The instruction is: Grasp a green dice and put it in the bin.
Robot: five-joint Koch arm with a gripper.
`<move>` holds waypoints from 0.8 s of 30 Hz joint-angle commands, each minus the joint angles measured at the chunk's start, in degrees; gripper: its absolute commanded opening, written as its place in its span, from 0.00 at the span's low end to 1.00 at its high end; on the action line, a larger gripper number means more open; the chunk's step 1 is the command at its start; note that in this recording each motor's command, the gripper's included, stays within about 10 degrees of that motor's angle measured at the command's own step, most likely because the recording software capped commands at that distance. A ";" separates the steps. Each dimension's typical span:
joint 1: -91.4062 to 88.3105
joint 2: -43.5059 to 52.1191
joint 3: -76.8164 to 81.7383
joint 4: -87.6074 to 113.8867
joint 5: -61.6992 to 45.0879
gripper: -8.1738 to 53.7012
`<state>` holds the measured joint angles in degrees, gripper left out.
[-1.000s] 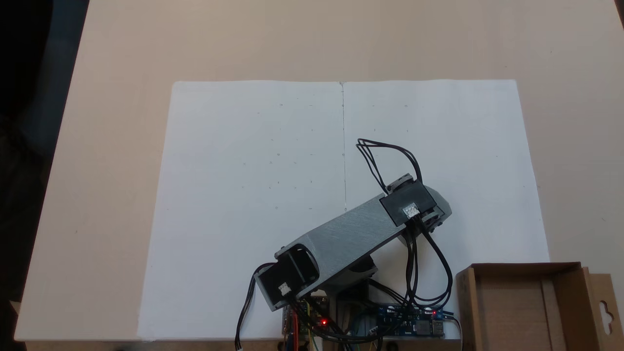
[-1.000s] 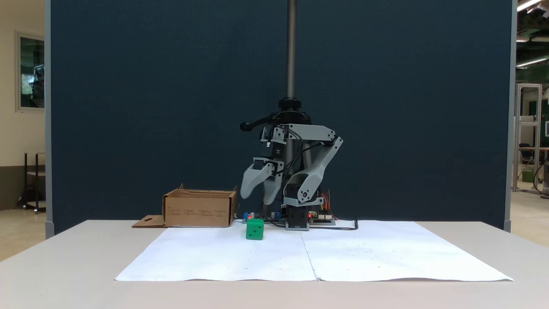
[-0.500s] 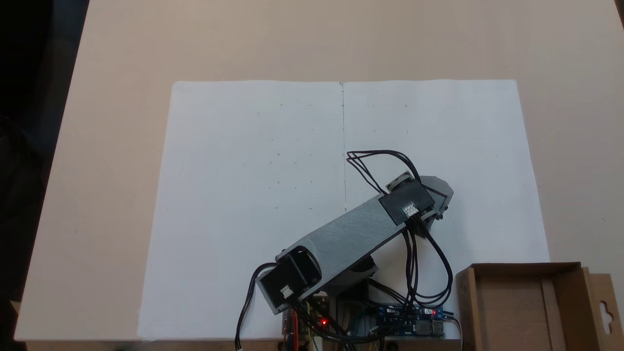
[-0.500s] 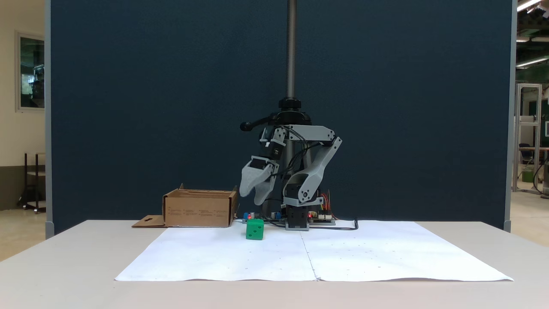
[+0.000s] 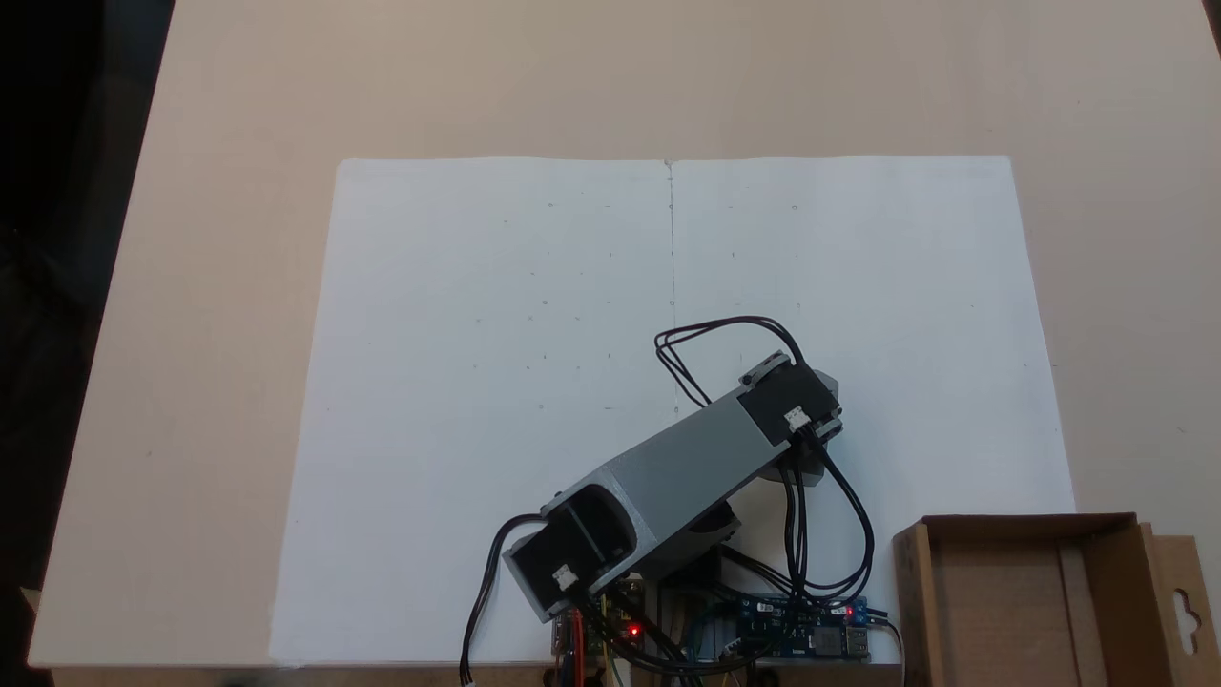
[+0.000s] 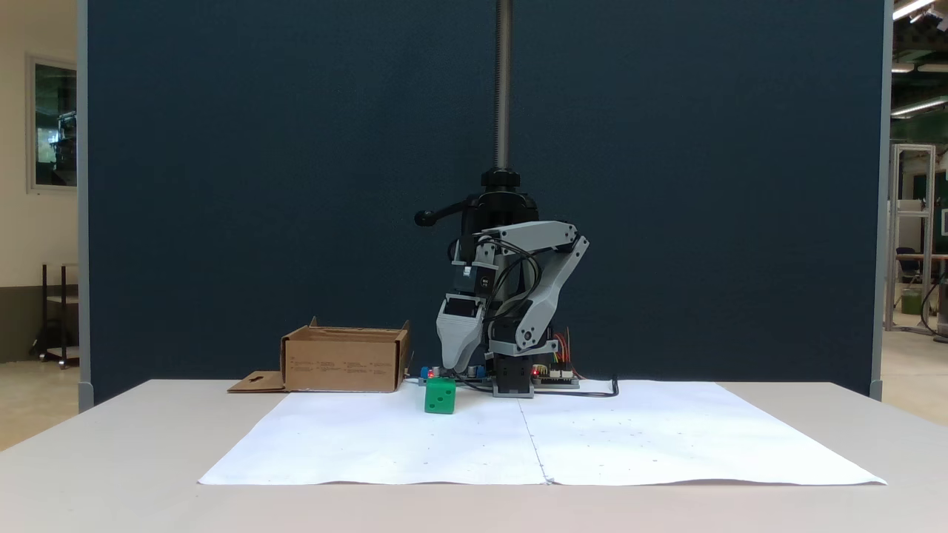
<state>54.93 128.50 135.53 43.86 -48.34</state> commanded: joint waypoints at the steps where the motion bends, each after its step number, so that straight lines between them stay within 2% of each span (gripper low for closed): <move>1: 0.09 4.92 -0.88 -2.37 -9.65 0.87; 10: -1.49 3.52 -1.05 -2.37 -12.66 0.87; 24: -3.78 -6.06 -2.55 -7.47 -12.57 0.87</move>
<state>50.89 122.78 135.44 38.94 -54.84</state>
